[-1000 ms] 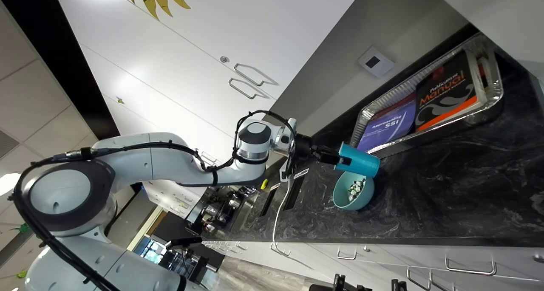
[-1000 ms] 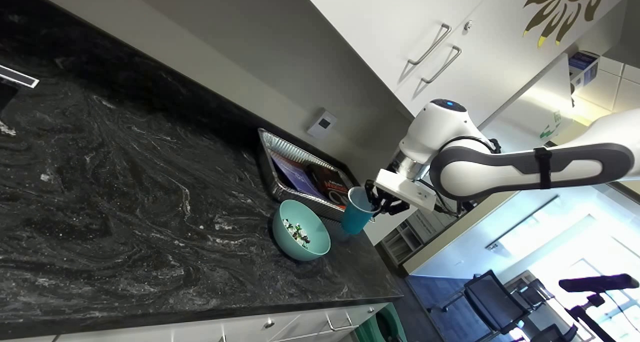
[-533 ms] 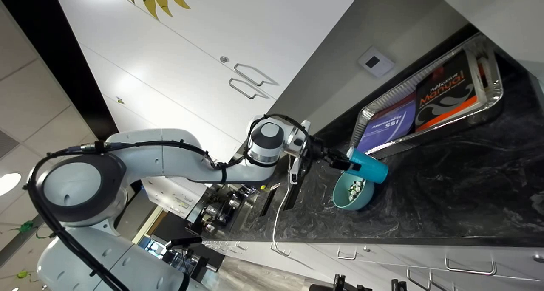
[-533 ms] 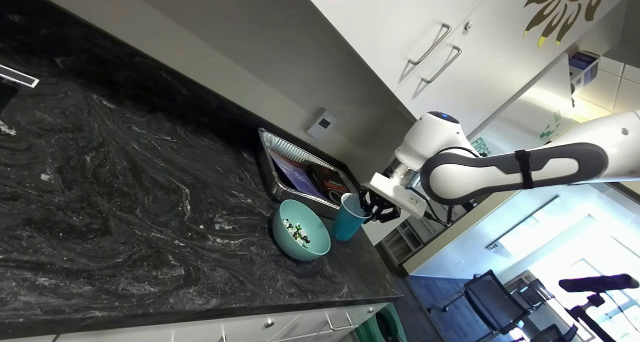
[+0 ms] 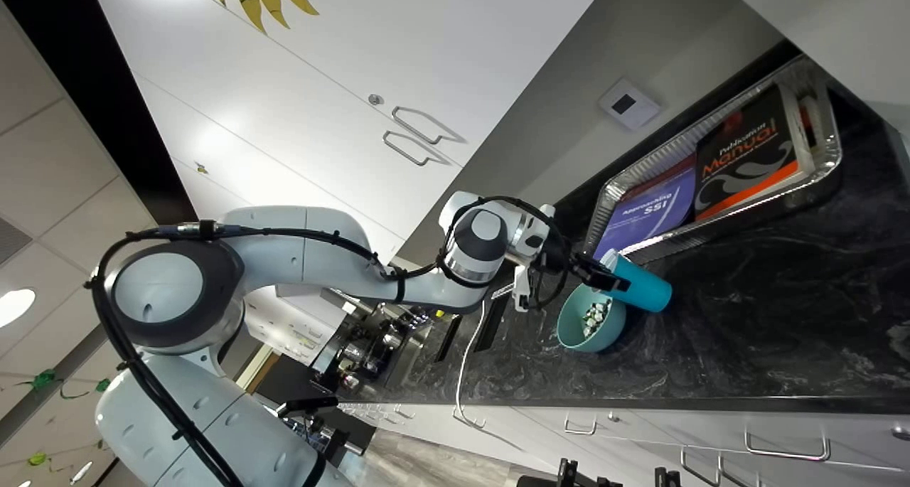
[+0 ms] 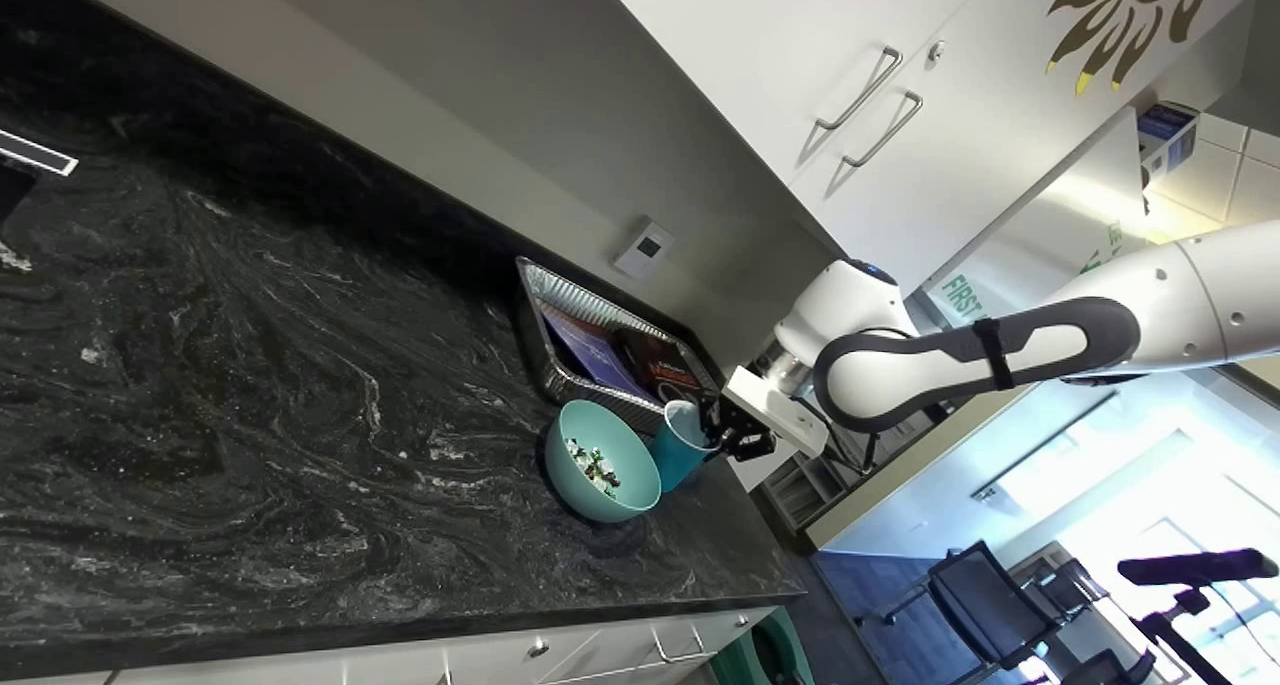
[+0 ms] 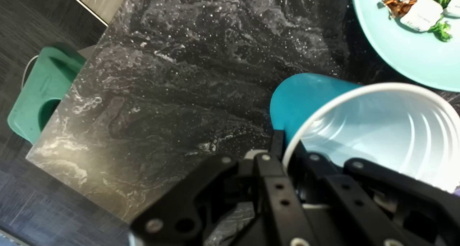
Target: Pick up the light blue cup, pour its contents in the bowl and put the cup back on the countertop.
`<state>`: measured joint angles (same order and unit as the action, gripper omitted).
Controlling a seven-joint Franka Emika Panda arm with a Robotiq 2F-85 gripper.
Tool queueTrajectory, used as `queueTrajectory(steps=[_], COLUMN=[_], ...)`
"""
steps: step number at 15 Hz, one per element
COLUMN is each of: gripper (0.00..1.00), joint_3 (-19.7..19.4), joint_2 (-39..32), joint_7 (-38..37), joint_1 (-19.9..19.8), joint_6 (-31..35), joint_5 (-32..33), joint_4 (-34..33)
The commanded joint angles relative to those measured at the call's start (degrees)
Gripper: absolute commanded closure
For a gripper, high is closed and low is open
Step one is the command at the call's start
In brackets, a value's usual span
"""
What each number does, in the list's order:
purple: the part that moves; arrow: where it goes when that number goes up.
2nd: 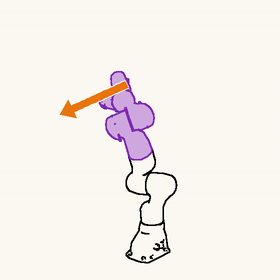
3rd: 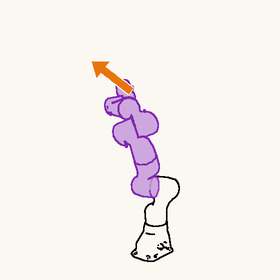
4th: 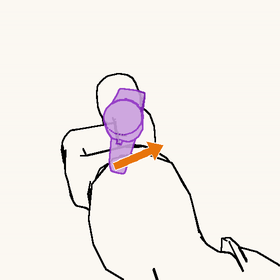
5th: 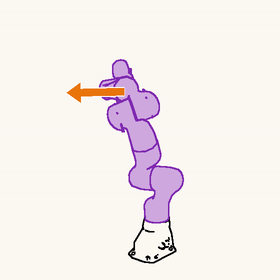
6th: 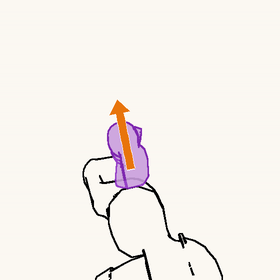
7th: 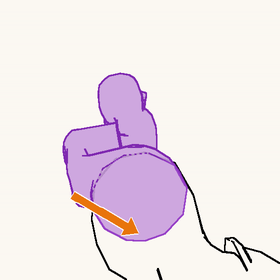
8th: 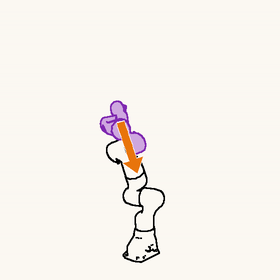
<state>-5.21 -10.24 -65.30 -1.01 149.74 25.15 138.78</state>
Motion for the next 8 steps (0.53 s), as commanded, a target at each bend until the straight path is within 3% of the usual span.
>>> queueTrajectory(steps=[1, 3, 4, 6, 8], gripper=[0.99, 0.99, 0.7, 0.64, 0.49], joint_3=[-1.5, -2.0, -2.2, -2.9, -3.7], joint_2=[-1.4, -1.8, -1.8, -1.1, 1.2], joint_7=[3.6, 4.5, 4.7, 3.8, 1.8], joint_1=[0.1, 0.2, 0.3, 0.8, 1.6], joint_6=[2.4, 2.5, 2.0, 1.4, 1.1], joint_5=[-2.7, -3.7, -4.0, -3.2, -1.0], joint_4=[-0.6, -0.6, -0.7, -0.3, 1.2])
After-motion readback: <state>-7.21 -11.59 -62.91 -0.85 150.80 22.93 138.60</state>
